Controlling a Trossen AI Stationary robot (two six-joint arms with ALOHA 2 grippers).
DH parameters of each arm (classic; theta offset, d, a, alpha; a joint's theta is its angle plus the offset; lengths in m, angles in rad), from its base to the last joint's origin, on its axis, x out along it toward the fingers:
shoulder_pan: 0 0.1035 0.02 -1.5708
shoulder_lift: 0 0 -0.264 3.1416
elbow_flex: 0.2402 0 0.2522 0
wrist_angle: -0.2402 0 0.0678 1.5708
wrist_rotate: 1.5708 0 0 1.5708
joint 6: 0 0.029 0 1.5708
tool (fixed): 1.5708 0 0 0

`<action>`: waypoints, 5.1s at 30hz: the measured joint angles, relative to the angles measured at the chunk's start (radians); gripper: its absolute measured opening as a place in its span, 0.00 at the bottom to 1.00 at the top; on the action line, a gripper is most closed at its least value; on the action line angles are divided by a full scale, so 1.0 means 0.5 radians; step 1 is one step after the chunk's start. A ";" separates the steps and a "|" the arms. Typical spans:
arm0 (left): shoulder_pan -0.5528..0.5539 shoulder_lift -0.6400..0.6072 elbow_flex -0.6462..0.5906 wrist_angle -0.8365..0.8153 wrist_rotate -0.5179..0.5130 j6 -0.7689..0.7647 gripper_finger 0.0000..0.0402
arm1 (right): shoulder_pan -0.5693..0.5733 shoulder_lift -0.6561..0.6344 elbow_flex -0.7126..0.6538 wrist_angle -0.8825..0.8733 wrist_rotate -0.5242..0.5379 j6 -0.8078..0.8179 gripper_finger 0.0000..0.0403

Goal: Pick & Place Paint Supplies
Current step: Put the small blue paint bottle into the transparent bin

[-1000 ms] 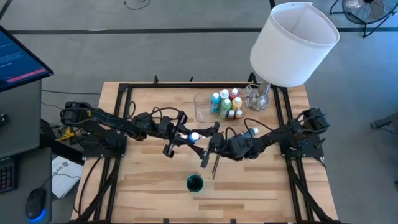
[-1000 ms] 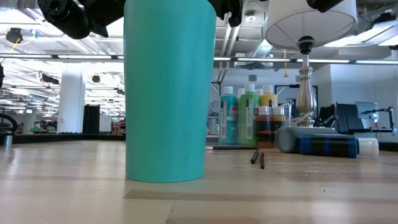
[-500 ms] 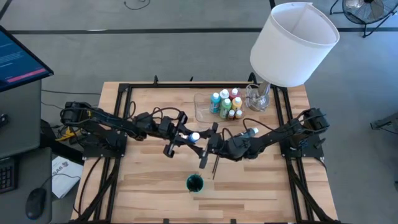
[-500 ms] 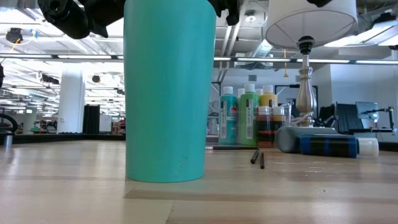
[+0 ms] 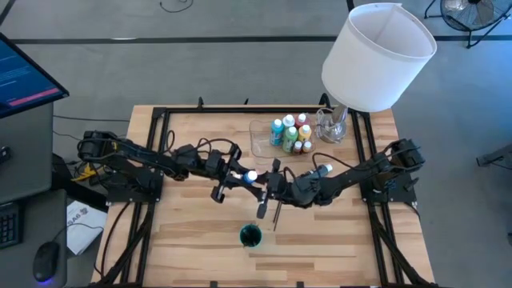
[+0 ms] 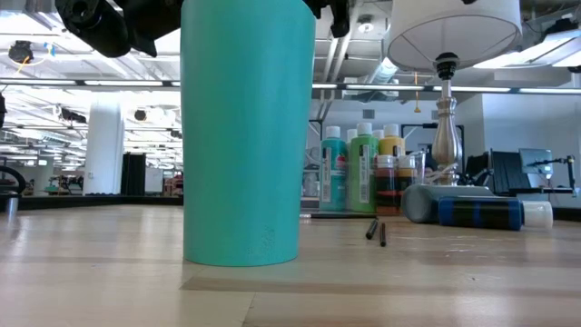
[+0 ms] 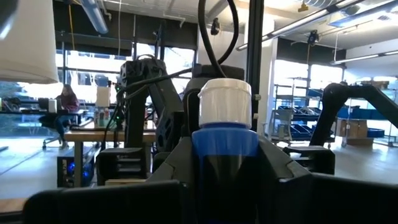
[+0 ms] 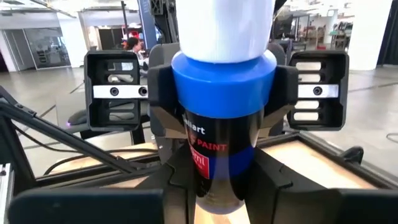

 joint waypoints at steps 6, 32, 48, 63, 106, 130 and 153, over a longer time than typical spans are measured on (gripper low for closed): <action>0.029 -0.022 -0.001 -0.128 -0.003 -0.002 0.20 | 0.000 0.002 0.000 -0.152 -0.037 0.123 0.24; 0.178 -0.640 0.352 -2.313 -0.010 0.501 0.41 | -0.057 -0.187 0.000 -0.936 -0.090 0.628 0.22; 0.183 -0.115 1.208 -3.366 -0.011 0.847 0.42 | -0.056 -0.185 0.000 -1.038 -0.138 0.715 0.22; 0.183 -0.117 1.283 -3.242 0.027 0.813 0.43 | -0.057 -0.184 0.000 -1.065 -0.138 0.714 0.22; 0.183 0.037 1.277 -3.140 0.116 0.693 0.11 | -0.043 -0.183 0.000 -1.077 -0.131 0.671 0.37; 0.312 0.430 1.234 -2.286 -0.144 0.582 0.11 | 0.738 -0.728 -0.283 -2.412 1.013 1.735 0.70; 0.406 1.144 1.820 -2.168 -0.750 0.643 0.11 | 1.276 -0.590 -0.585 -1.835 1.127 1.395 0.70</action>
